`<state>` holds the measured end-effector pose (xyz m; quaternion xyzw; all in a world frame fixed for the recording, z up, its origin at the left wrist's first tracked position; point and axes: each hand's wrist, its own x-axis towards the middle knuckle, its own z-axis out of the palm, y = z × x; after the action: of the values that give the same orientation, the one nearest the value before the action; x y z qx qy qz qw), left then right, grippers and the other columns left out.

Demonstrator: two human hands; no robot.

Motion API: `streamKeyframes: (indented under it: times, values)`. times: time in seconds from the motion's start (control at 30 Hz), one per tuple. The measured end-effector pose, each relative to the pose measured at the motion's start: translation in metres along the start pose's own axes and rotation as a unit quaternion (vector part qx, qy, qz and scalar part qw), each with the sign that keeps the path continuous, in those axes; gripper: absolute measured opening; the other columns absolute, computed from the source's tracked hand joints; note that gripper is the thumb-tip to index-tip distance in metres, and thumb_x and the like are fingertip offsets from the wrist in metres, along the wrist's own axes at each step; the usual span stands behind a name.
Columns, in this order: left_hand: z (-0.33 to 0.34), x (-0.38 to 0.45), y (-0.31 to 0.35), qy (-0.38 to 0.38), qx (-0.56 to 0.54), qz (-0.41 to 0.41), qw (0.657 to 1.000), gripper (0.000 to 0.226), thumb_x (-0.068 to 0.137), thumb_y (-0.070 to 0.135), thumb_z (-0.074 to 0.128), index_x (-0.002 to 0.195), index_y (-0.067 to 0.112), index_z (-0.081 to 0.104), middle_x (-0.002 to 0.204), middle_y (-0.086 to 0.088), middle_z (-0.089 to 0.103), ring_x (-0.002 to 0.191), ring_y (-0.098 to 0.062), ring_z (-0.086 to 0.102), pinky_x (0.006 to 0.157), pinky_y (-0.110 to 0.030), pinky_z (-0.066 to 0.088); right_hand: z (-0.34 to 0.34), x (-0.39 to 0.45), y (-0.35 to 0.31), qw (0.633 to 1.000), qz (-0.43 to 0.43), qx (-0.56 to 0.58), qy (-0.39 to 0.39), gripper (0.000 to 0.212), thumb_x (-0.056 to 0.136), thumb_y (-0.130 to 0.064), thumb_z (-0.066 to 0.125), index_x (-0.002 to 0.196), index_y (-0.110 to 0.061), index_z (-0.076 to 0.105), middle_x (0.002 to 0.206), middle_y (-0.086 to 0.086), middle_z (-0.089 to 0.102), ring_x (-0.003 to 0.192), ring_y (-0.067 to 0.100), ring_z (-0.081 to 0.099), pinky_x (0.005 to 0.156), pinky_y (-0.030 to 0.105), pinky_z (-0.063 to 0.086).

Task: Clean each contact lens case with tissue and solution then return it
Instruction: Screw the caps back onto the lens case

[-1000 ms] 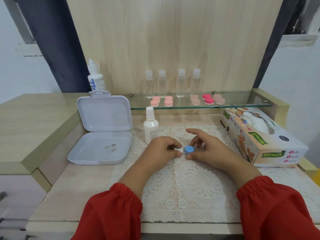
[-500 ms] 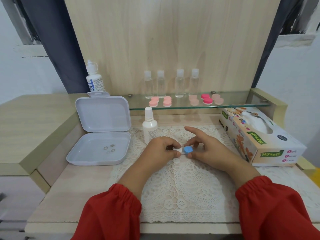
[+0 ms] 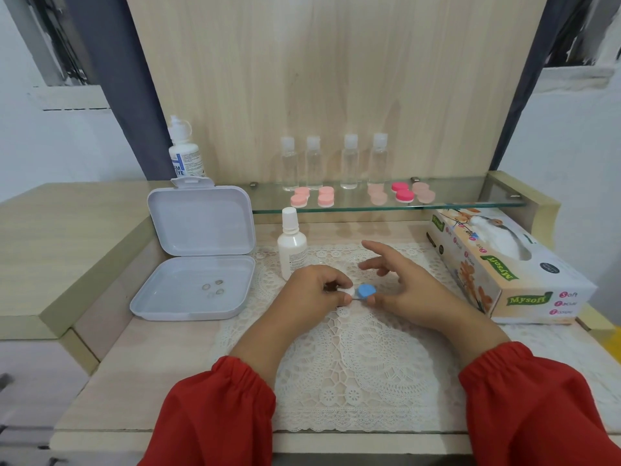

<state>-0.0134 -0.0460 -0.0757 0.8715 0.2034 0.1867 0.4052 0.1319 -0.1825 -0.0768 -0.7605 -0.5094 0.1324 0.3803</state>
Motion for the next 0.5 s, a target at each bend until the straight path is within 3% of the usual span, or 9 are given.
streamKeyframes:
  times: [0.13,0.27,0.33,0.43,0.5]
  values:
    - [0.0003,-0.0001,0.0003,-0.001,0.003,-0.001,1.0,0.022,0.079,0.016,0.076,0.1,0.02,0.073,0.089,0.008,0.065,0.079,0.001,0.057,0.071,-0.008,0.044,0.0032,0.0017,-0.0012,1.0,0.018,-0.008,0.007,0.076,0.074,-0.034,0.081,0.136,-0.043,0.038,0.098,-0.016,0.061,0.096,0.005,0.05,0.084,0.023,0.04]
    - [0.0002,0.0003,0.0008,-0.001,0.005,0.002,1.0,0.022,0.079,0.016,0.076,0.1,0.02,0.073,0.09,0.007,0.065,0.079,0.001,0.057,0.069,-0.005,0.042,0.0013,0.0,-0.0005,1.0,0.016,0.006,0.007,0.08,0.074,-0.03,0.081,0.137,-0.047,0.034,0.108,-0.021,0.06,0.106,0.001,0.049,0.089,0.022,0.037]
    - [0.0003,0.0007,0.0002,-0.001,0.007,0.004,1.0,0.022,0.079,0.015,0.076,0.101,0.02,0.073,0.091,0.007,0.065,0.079,0.002,0.057,0.067,-0.003,0.041,0.004,0.001,-0.0018,1.0,0.011,0.007,-0.006,0.077,0.078,-0.025,0.079,0.136,-0.048,0.035,0.102,-0.022,0.065,0.104,0.002,0.053,0.088,0.019,0.037]
    - [0.0007,0.0007,-0.0005,0.0,0.005,0.004,1.0,0.022,0.079,0.015,0.076,0.101,0.019,0.072,0.09,0.007,0.065,0.08,-0.001,0.057,0.067,-0.004,0.041,0.0048,0.0025,-0.003,1.0,0.021,-0.023,0.0,0.078,0.073,-0.038,0.081,0.136,-0.046,0.037,0.096,-0.018,0.062,0.094,0.006,0.051,0.085,0.026,0.042]
    - [0.0008,0.0004,-0.0004,0.0,0.002,0.002,1.0,0.022,0.08,0.015,0.076,0.1,0.02,0.072,0.089,0.007,0.064,0.08,-0.003,0.058,0.067,-0.005,0.042,0.0026,0.0008,-0.0027,0.999,0.024,-0.026,-0.001,0.082,0.07,-0.04,0.082,0.137,-0.046,0.035,0.101,-0.02,0.059,0.1,0.004,0.049,0.089,0.027,0.04]
